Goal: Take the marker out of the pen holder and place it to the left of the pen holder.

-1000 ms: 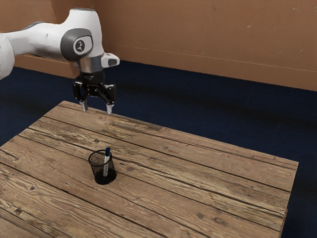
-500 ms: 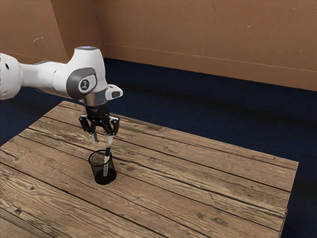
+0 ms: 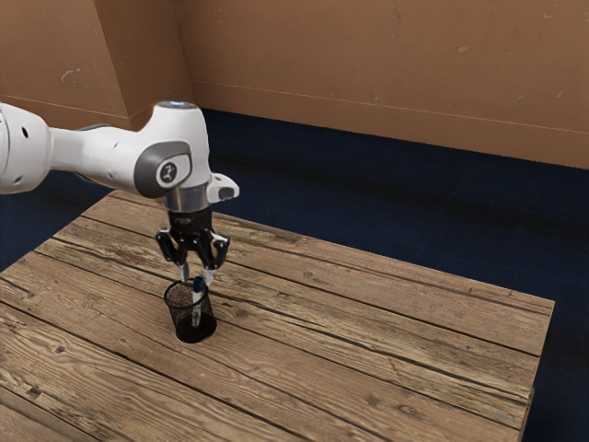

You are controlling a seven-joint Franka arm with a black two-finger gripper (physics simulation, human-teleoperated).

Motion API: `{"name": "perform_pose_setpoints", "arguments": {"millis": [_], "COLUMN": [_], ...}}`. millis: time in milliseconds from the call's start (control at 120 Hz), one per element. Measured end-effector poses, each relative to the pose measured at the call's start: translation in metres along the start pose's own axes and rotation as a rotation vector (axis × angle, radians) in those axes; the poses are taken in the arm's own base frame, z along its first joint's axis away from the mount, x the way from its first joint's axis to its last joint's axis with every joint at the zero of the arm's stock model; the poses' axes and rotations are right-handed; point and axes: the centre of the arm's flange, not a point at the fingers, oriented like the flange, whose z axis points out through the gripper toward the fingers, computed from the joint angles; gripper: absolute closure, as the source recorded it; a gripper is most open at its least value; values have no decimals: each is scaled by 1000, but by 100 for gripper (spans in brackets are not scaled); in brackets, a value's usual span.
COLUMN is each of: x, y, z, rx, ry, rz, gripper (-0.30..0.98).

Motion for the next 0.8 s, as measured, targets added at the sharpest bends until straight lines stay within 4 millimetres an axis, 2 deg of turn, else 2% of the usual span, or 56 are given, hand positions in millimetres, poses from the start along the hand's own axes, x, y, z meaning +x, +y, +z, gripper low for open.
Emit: {"name": "perform_pose_setpoints", "arguments": {"millis": [117,317,517,800], "x": [-6,-17,-17,-13], "y": [10,9,8,8], "z": [0,1,2,2], "rx": [6,25,28,23], "ry": [-16,-53,-64,-37], "rz": [17,13,9,4], "gripper": [43,47,57,62]}}
